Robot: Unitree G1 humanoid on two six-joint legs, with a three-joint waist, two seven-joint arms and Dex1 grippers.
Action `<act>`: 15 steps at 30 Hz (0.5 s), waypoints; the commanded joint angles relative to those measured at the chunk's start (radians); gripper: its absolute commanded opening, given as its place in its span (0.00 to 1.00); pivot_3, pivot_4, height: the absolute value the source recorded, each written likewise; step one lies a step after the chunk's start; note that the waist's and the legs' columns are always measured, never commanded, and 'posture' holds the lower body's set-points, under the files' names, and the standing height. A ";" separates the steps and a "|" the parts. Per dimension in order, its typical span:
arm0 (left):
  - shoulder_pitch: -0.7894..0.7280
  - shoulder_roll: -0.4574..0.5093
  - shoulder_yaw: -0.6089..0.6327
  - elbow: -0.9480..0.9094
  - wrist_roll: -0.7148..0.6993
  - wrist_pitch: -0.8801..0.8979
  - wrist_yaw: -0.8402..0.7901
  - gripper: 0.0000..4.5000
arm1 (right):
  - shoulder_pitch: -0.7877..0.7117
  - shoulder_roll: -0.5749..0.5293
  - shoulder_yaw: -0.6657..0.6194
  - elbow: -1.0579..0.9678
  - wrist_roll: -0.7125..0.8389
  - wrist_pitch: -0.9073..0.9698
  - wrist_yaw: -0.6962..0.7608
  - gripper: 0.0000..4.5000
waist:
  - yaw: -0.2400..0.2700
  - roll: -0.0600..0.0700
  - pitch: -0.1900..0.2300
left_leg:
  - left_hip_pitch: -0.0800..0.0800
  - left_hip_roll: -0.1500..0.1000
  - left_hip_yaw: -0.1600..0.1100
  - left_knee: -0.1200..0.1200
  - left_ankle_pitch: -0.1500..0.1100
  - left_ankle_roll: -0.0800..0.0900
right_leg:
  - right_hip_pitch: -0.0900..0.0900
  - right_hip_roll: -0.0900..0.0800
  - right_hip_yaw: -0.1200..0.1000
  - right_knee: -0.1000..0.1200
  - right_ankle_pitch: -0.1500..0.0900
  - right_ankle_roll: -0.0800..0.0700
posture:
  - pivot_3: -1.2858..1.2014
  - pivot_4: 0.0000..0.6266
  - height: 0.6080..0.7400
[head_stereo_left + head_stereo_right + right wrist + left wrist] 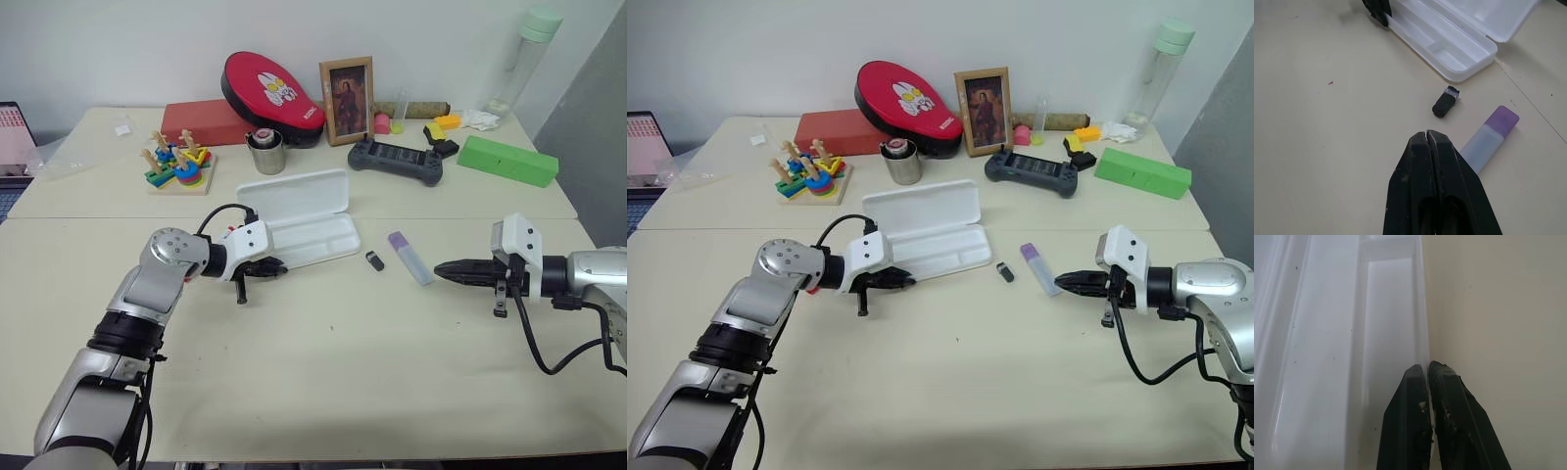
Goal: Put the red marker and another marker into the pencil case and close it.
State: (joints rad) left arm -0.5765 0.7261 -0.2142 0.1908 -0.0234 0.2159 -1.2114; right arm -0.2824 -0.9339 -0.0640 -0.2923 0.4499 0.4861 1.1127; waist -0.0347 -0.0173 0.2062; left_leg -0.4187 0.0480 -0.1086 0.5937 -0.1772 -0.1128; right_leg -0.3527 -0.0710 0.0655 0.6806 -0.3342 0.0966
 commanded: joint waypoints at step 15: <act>0.313 0.204 0.134 -0.442 -0.130 0.051 -0.037 0.01 | -0.007 -0.015 -0.015 -0.011 -0.002 -0.019 0.008 0.00 | 0.000 0.000 0.000 | 0.000 0.000 0.000 0.000 0.000 0.000 | 0.000 0.000 0.000 0.000 0.000 0.000 | 0.52 0.24 1.00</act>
State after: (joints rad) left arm -0.2738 0.9125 -0.1185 -0.1884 -0.1185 0.2744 -1.2406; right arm -0.2843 -0.9353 -0.0578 -0.2880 0.4485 0.4857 1.1130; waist -0.0345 -0.0170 0.2064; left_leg -0.4186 0.0480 -0.1084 0.5934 -0.1773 -0.1127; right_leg -0.3529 -0.0710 0.0658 0.6804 -0.3342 0.0965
